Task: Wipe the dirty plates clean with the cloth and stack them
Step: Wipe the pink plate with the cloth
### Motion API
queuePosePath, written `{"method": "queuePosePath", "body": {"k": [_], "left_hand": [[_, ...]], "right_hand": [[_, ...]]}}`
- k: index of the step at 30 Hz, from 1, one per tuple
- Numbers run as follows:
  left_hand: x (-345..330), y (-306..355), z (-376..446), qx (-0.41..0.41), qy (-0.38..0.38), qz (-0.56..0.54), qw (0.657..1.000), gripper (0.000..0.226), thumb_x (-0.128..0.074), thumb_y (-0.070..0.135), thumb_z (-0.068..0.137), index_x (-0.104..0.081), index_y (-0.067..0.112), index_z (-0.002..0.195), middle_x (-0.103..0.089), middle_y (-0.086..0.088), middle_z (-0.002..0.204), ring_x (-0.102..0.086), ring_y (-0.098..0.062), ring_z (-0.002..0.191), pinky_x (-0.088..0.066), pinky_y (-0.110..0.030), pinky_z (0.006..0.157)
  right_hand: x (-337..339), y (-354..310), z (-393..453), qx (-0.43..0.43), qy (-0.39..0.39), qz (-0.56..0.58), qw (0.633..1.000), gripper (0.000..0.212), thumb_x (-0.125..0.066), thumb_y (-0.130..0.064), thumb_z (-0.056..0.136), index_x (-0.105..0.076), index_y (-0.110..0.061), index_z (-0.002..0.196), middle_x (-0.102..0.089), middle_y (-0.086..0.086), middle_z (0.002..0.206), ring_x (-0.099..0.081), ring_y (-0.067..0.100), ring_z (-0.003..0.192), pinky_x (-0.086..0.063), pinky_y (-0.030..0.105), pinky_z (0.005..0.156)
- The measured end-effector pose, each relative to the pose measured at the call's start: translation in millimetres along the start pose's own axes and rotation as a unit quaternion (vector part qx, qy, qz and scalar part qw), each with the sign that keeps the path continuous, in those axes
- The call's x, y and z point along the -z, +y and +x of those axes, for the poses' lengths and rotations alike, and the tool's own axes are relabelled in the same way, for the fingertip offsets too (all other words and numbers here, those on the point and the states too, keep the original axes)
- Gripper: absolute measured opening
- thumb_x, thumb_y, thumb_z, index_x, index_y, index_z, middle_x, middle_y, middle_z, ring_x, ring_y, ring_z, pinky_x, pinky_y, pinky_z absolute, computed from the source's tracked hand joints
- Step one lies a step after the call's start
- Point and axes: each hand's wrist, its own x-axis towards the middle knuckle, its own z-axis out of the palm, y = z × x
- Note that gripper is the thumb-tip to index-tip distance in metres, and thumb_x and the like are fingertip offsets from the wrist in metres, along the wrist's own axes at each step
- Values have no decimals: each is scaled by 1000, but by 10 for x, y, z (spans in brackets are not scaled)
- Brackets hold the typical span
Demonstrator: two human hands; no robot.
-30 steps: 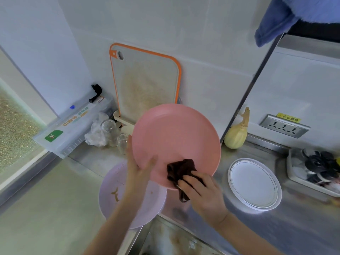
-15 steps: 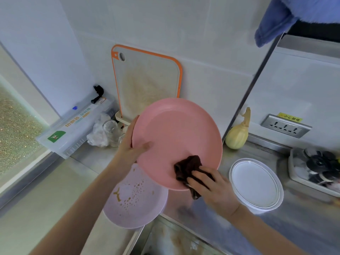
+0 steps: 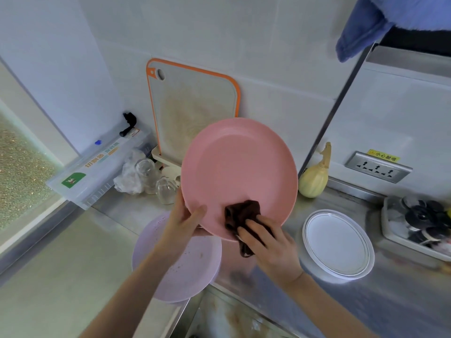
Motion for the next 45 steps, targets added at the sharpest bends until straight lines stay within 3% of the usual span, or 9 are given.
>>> {"method": "queuePosePath", "body": {"k": [6,12,15,18,23,30,34,39,45], "left_hand": [[-47,-37,65,-15,46,28,998,76,-49,1,93,-14,53,138,-64,13,107,-67,-10,83,-59,-39,70],[-368,-344,-112,-21,59,-62,996,90,-62,10,85,-9,68,128,-48,0,135,-64,-27,104,-59,-44,73],[-134,-288,-74,-10,12,-26,1000,89,-62,6,86,-12,61,135,-57,-4,123,-69,-25,79,-58,-45,63],[108,-151,18,9,-27,31,999,88,-55,1,89,-10,54,141,-62,25,112,-71,-20,87,-59,-47,62],[423,-124,172,56,-76,100,991,86,-65,13,85,-16,63,136,-48,14,134,-65,-23,105,-59,-46,63],[329,-612,81,103,-41,57,992,74,-52,7,93,-21,54,139,-60,16,117,-70,-10,89,-58,-38,68],[344,-651,92,116,-38,80,989,72,-56,10,92,-25,61,133,-62,6,116,-66,-20,93,-57,-36,66],[327,-788,50,124,-32,79,989,65,-49,4,94,-33,60,124,-63,6,107,-70,-11,79,-57,-33,60],[151,-1062,-128,189,-47,40,980,65,-43,-1,95,-30,49,135,-61,11,108,-65,-18,85,-60,-39,67]], "right_hand": [[37,-41,-13,-9,-1,8,1000,34,-34,0,91,-57,-22,104,-72,-1,89,-54,21,92,-39,22,70],[-60,-364,-13,-82,-1,45,996,35,-55,-6,74,-58,-22,105,-70,-2,92,-54,21,90,-46,26,61],[-64,-306,-122,-35,-29,31,998,37,-39,-1,83,-58,-22,107,-70,-2,95,-55,22,92,-49,28,71],[-39,-82,-287,21,-39,13,999,31,-40,-4,92,-59,-22,107,-71,0,98,-56,24,97,-46,29,81],[7,340,-577,36,-121,-4,992,30,-35,-5,95,-55,-20,111,-70,5,106,-50,29,110,-44,40,93],[240,164,-742,-228,-153,45,961,69,-62,19,52,-63,-14,112,-58,5,123,-45,27,114,-53,38,80],[441,67,-782,-389,-164,116,899,64,-72,19,55,-67,-14,109,-64,1,113,-58,22,102,-52,30,75],[594,118,-712,-701,-32,291,650,22,-69,-9,82,-63,-22,99,-68,-3,89,-62,9,77,-47,24,69],[459,19,-950,-812,-2,335,478,15,-72,-9,80,-69,-8,95,-71,11,88,-65,26,84,-53,40,82]]}}
